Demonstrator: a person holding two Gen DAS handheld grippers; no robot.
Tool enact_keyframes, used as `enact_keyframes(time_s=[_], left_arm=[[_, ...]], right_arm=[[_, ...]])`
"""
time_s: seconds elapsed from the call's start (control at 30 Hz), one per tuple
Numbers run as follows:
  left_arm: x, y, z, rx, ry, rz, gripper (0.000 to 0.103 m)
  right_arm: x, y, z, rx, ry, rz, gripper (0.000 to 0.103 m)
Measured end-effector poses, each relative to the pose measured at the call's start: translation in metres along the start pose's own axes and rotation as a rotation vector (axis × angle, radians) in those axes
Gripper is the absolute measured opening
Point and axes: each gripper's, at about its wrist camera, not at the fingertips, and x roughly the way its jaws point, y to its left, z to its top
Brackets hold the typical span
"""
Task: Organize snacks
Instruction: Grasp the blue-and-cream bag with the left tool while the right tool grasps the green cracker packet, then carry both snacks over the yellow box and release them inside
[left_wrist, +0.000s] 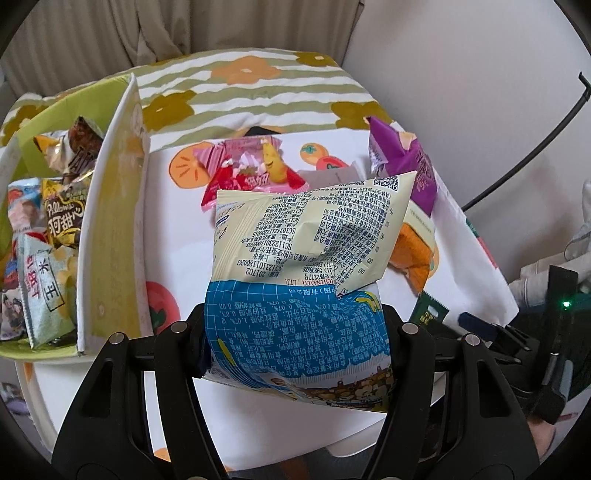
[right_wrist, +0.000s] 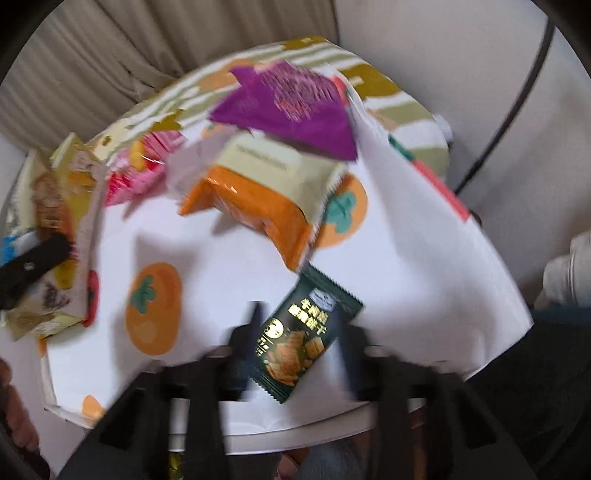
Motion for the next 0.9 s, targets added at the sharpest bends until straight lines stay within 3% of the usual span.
enact_keyframes(time_s=[0.03, 0.23, 0.47, 0.5, 0.63, 0.9], left_arm=[[0.002, 0.001, 0.000, 0.010, 0.007, -0.001, 0.061], [0.013, 0.006, 0.004, 0.057, 0.031, -0.019, 0.061], [0.027, 0.015, 0.015, 0.136, 0.063, -0.055, 0.061], [0.029, 0.016, 0.016, 0.149, 0.066, -0.060, 0.061], [0.035, 0.017, 0.020, 0.195, 0.081, -0.079, 0.061], [0.033, 0.019, 0.026, 0.239, 0.084, -0.116, 0.061]], right_arm=[[0.002, 0.000, -0.001, 0.010, 0.001, -0.001, 0.073], [0.025, 0.012, -0.009, 0.038, 0.023, -0.177, 0.073], [0.041, 0.023, -0.010, 0.125, 0.008, -0.234, 0.072], [0.041, 0.025, -0.010, 0.133, -0.003, -0.245, 0.072], [0.036, 0.035, -0.018, 0.166, -0.054, -0.260, 0.047], [0.014, 0.033, -0.029, 0.238, -0.107, -0.236, 0.043]])
